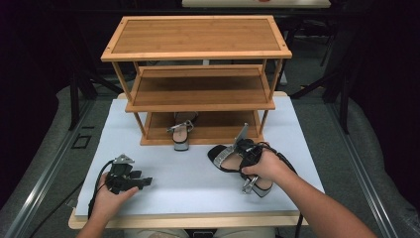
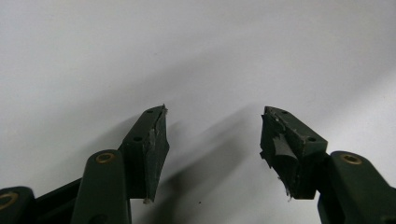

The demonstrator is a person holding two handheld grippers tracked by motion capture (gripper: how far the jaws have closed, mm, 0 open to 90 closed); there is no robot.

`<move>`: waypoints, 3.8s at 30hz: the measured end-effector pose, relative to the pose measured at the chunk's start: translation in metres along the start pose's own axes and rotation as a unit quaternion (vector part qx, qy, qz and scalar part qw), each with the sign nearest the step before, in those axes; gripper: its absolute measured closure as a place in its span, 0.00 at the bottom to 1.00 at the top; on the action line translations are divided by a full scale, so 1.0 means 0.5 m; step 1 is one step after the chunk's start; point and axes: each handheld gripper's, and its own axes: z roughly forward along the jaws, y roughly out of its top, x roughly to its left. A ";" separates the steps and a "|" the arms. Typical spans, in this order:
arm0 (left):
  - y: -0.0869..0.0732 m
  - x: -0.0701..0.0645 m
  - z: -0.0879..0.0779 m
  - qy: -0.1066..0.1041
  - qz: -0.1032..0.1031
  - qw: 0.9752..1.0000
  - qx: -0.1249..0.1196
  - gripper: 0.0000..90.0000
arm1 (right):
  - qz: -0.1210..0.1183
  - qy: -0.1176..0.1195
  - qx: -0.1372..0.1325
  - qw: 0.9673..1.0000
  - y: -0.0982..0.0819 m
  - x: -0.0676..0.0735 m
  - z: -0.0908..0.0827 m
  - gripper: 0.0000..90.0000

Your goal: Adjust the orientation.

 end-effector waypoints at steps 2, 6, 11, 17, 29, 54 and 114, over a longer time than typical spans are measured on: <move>-0.001 0.002 -0.001 0.001 -0.002 1.000 -0.001 0.45 | -0.001 -0.001 -0.001 1.000 -0.003 -0.002 0.000 0.47; 0.000 0.002 -0.002 0.000 -0.001 1.000 -0.001 0.46 | 0.002 0.003 -0.003 1.000 -0.008 -0.004 -0.003 0.47; 0.001 0.000 0.000 0.000 -0.001 1.000 0.001 0.46 | 0.014 0.008 -0.039 0.999 -0.014 -0.007 -0.026 0.47; 0.001 0.001 0.002 0.000 0.000 1.000 0.000 0.46 | 0.032 0.019 -0.072 0.997 -0.010 -0.024 -0.047 0.47; 0.001 0.005 0.002 -0.003 -0.002 1.000 0.003 0.46 | 0.073 0.014 -0.106 0.992 0.058 -0.036 -0.046 0.47; -0.001 0.004 0.003 -0.004 -0.003 1.000 0.003 0.46 | 0.088 0.030 -0.155 0.984 0.059 -0.023 -0.050 0.36; 0.002 -0.002 0.008 -0.011 -0.005 1.000 0.001 0.46 | -0.068 0.030 -0.264 0.962 -0.101 0.056 0.044 0.35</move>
